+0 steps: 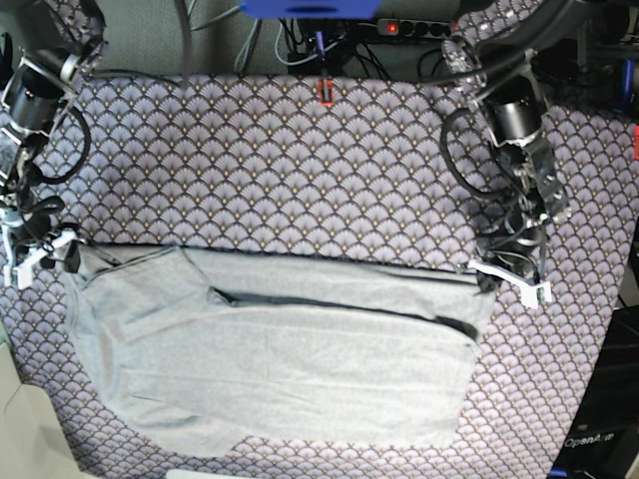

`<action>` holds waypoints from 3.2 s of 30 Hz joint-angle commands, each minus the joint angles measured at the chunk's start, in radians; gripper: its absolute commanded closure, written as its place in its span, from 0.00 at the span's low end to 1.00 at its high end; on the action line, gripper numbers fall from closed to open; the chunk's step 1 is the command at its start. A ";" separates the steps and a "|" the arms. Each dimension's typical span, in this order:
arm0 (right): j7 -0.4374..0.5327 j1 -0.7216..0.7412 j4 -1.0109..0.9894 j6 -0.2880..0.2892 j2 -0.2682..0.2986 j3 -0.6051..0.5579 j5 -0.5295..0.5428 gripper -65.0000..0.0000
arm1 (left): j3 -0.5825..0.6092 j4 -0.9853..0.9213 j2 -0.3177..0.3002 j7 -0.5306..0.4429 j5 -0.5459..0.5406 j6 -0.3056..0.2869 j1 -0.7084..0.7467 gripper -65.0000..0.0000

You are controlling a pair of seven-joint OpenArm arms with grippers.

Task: Fold the T-shirt properly
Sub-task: 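Move both grippers back to the shirt's folded edge and grasp it, then drag the grasped edge with both grippers back toward the robot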

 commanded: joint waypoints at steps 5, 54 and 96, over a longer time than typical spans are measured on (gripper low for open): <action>0.026 0.001 0.012 0.003 0.022 0.005 0.015 0.49 | 0.001 0.015 -0.011 -0.017 -0.015 -0.005 -0.025 1.00; 0.138 -0.523 0.319 0.003 -0.069 0.071 0.023 1.00 | -0.001 0.558 -0.008 0.310 -0.106 -0.018 0.317 1.00; 0.176 -0.671 0.368 0.003 -0.219 0.381 -0.049 1.00 | -0.228 0.733 0.048 0.362 -0.196 -0.226 0.670 1.00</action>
